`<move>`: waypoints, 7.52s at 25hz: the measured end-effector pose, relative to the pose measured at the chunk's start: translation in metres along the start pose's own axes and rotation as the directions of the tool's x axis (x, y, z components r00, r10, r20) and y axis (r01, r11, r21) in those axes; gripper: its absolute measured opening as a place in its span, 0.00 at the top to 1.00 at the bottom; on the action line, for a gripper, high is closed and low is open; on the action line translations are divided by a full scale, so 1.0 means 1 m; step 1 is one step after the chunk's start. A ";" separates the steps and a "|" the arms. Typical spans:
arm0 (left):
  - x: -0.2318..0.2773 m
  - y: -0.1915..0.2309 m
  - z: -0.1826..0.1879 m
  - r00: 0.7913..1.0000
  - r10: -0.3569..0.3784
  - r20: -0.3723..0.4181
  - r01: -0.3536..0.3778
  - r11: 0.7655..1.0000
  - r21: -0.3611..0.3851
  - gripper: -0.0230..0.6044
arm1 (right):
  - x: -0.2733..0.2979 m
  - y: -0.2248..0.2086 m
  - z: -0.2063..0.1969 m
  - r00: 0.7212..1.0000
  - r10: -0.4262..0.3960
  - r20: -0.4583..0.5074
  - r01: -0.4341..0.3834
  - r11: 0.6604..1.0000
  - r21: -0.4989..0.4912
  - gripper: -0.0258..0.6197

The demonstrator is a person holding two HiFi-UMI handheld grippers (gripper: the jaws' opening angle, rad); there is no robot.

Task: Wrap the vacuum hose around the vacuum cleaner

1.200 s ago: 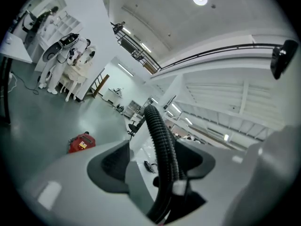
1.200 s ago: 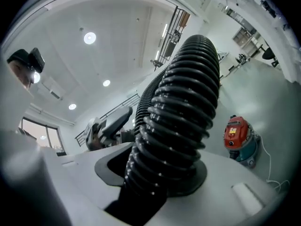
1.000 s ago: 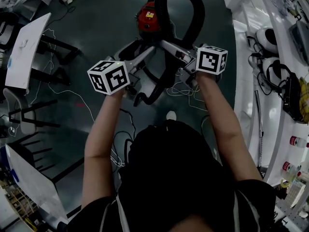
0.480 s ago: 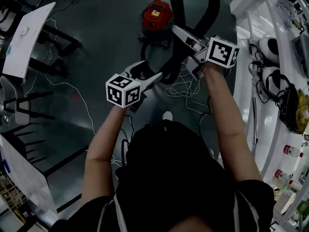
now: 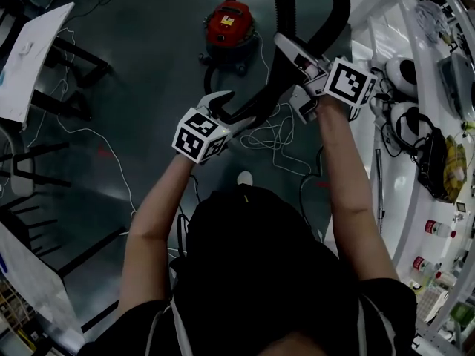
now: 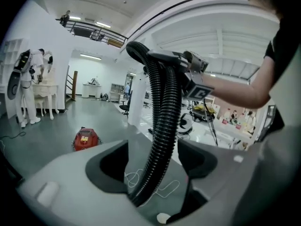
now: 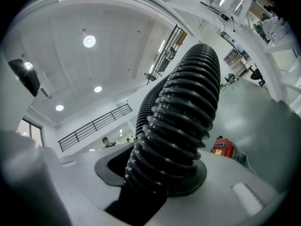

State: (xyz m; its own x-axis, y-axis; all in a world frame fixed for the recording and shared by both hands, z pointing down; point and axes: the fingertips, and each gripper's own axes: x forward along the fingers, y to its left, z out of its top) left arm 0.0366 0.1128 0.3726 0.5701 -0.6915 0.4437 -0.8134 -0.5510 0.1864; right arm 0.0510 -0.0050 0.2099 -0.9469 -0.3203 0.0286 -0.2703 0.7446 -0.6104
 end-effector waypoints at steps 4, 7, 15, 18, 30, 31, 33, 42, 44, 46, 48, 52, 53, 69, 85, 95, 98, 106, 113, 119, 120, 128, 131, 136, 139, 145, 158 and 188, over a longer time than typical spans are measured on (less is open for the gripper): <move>0.014 -0.022 -0.026 0.995 -0.078 -0.063 0.081 0.996 0.042 0.44 | -0.015 -0.003 -0.003 1.000 -0.014 0.002 0.014 1.000 0.009 0.67; 0.025 -0.024 -0.054 0.988 -0.087 -0.128 0.096 0.994 0.062 0.44 | -0.024 0.000 -0.006 1.000 -0.024 -0.014 0.024 0.999 -0.026 0.67; 0.049 -0.049 -0.081 0.961 -0.198 -0.192 0.224 0.967 0.124 0.46 | -0.041 -0.002 -0.024 0.996 -0.075 -0.041 0.073 0.996 -0.045 0.67; 0.054 -0.060 -0.096 0.941 -0.249 -0.230 0.285 0.948 0.143 0.45 | -0.044 0.005 -0.025 0.998 -0.064 -0.028 0.063 0.997 -0.045 0.67; 0.060 -0.071 -0.131 0.915 -0.261 -0.308 0.344 0.903 0.257 0.66 | -0.061 0.012 -0.031 0.998 -0.056 -0.038 0.053 0.996 -0.073 0.67; 0.059 -0.071 -0.133 0.912 -0.259 -0.318 0.350 0.896 0.273 0.66 | -0.062 0.012 -0.034 0.997 -0.057 -0.049 0.053 0.995 -0.088 0.67; 0.056 -0.069 -0.139 0.903 -0.251 -0.349 0.360 0.885 0.295 0.67 | -0.063 0.012 -0.042 0.995 -0.055 -0.078 0.044 0.991 -0.126 0.67; 0.038 -0.047 -0.159 0.830 -0.187 -0.525 0.441 0.796 0.415 0.67 | -0.068 0.006 -0.076 0.982 -0.010 -0.187 -0.018 0.989 -0.144 0.67; 0.035 -0.037 -0.158 0.831 -0.128 -0.541 0.436 0.753 0.492 0.68 | -0.071 0.003 -0.080 0.980 0.005 -0.200 -0.031 0.992 -0.126 0.67; 0.032 -0.029 -0.156 0.835 -0.073 -0.545 0.426 0.712 0.558 0.68 | -0.071 0.002 -0.084 0.977 0.018 -0.212 -0.043 0.993 -0.110 0.67; 0.031 -0.023 -0.155 0.841 -0.020 -0.541 0.410 0.676 0.612 0.68 | -0.071 0.002 -0.089 0.973 0.029 -0.230 -0.054 0.993 -0.101 0.67; 0.029 -0.008 -0.155 0.855 0.112 -0.506 0.345 0.607 0.716 0.68 | -0.075 0.000 -0.100 0.962 0.052 -0.267 -0.078 0.993 -0.089 0.67; 0.029 -0.003 -0.153 0.858 0.145 -0.493 0.326 0.588 0.740 0.68 | -0.076 -0.001 -0.102 0.962 0.058 -0.268 -0.082 0.993 -0.081 0.67; 0.012 0.032 -0.106 0.888 0.320 -0.331 0.259 0.248 0.934 0.68 | -0.081 -0.015 -0.103 0.960 0.160 -0.232 -0.148 0.987 0.068 0.66; -0.006 0.055 -0.044 0.893 0.438 -0.106 0.093 0.052 0.994 0.68 | -0.086 -0.031 -0.104 0.944 0.258 -0.203 -0.220 0.956 0.192 0.65; -0.023 0.094 0.022 0.867 0.494 0.061 -0.060 -0.018 0.998 0.68 | -0.063 -0.031 -0.079 0.955 0.272 -0.118 -0.239 0.942 0.235 0.65; -0.027 0.105 0.041 0.861 0.496 0.115 -0.109 -0.041 0.993 0.68 | -0.056 -0.031 -0.071 0.959 0.269 -0.094 -0.240 0.941 0.240 0.65; -0.031 0.124 0.087 0.851 0.480 0.212 -0.197 -0.082 0.977 0.68 | -0.042 -0.027 -0.040 0.967 0.251 -0.054 -0.236 0.951 0.198 0.65; -0.029 0.139 0.123 0.838 0.465 0.286 -0.264 -0.112 0.958 0.69 | -0.034 -0.021 -0.013 0.971 0.237 -0.013 -0.233 0.961 0.148 0.66; -0.024 0.149 0.154 0.812 0.454 0.365 -0.343 -0.134 0.930 0.69 | -0.028 -0.014 0.007 0.970 0.241 0.011 -0.241 0.966 0.098 0.66; -0.022 0.150 0.157 0.813 0.449 0.370 -0.348 -0.134 0.928 0.69 | -0.027 -0.014 0.010 0.971 0.240 0.016 -0.241 0.966 0.094 0.66; 0.006 0.170 0.119 0.861 0.427 0.277 -0.279 -0.060 0.959 0.69 | -0.015 -0.040 -0.010 0.982 0.189 0.005 -0.187 0.968 0.165 0.67; 0.009 0.187 0.103 0.873 0.426 0.239 -0.253 -0.024 0.967 0.69 | 0.000 -0.051 -0.017 0.985 0.174 -0.007 -0.170 0.968 0.186 0.67; 0.006 0.206 0.088 0.873 0.442 0.205 -0.234 0.011 0.972 0.69 | 0.021 -0.060 -0.024 0.985 0.172 -0.023 -0.163 0.961 0.223 0.67; 0.001 0.212 0.081 0.866 0.460 0.196 -0.234 0.027 0.972 0.69 | 0.029 -0.065 -0.022 0.986 0.166 -0.034 -0.156 0.967 0.203 0.67; -0.001 0.226 0.055 0.863 0.486 0.140 -0.216 0.104 0.971 0.69 | 0.048 -0.071 -0.027 0.987 0.152 -0.056 -0.137 0.969 0.207 0.67; 0.036 0.211 0.043 0.944 0.312 0.104 -0.169 0.188 0.968 0.69 | 0.024 -0.080 -0.016 0.999 0.049 0.001 -0.048 0.978 0.202 0.68; 0.107 0.166 -0.032 0.978 0.149 -0.144 0.085 0.343 0.935 0.67 | 0.007 -0.110 -0.005 0.993 -0.115 0.001 0.113 0.985 0.132 0.71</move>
State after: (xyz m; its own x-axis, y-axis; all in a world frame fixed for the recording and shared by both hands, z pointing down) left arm -0.0408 -0.0371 0.4793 0.4203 -0.6913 0.5878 -0.1224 -0.6850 -0.7182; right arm 0.0731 -0.0864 0.2813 -0.9095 -0.4041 0.0975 -0.3507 0.6198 -0.7021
